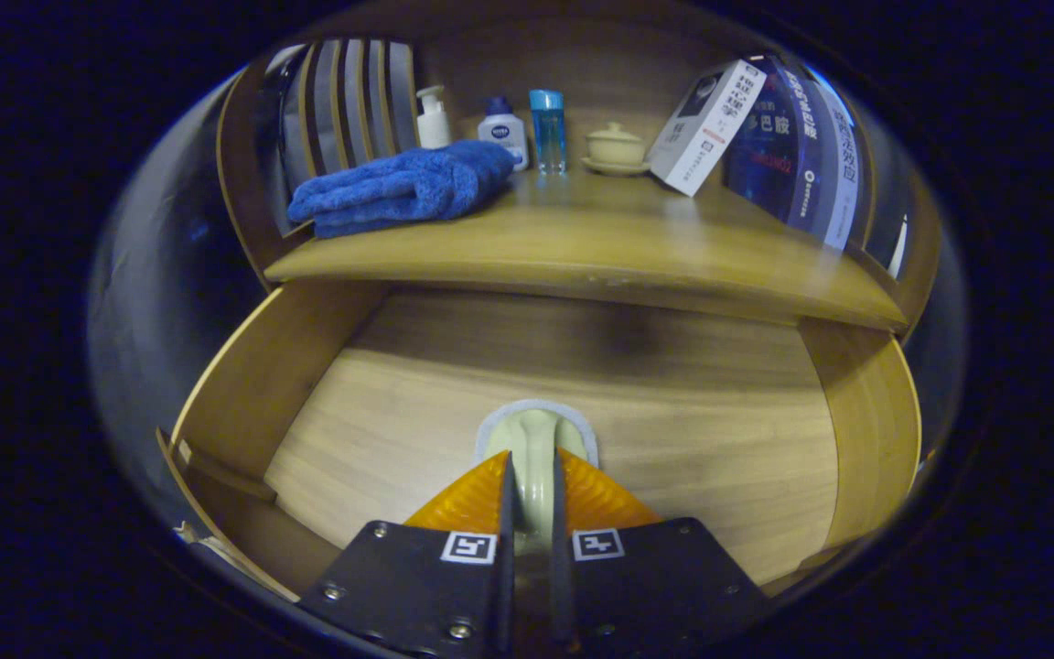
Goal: Pull open the drawer, take out the items inside it, and place them on the countertop above the cabinet.
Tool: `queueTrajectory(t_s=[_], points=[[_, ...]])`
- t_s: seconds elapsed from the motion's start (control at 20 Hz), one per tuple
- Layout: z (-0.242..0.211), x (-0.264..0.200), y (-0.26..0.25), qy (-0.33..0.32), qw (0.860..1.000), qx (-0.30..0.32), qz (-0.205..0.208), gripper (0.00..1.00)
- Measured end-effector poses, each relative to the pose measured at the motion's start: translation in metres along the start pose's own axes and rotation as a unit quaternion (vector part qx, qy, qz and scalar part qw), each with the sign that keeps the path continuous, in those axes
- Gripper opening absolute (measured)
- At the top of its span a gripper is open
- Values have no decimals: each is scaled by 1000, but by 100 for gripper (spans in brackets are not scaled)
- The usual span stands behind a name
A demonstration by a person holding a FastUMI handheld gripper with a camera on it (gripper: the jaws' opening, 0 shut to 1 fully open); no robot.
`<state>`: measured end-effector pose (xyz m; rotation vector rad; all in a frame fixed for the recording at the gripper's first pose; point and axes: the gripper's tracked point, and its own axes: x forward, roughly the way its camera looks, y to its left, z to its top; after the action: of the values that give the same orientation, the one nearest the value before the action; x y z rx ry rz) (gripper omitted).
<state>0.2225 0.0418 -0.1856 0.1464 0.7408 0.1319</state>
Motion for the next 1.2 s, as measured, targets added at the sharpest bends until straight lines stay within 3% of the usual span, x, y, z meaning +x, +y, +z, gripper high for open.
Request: queueTrajectory(t_s=[0.65,1.0,1.2], points=[[113,-85,7,-149,989,-3,8,16],[183,-71,-14,-210,977,-7,-39,16],[200,-44,-20,-219,974,-2,-56,16]])
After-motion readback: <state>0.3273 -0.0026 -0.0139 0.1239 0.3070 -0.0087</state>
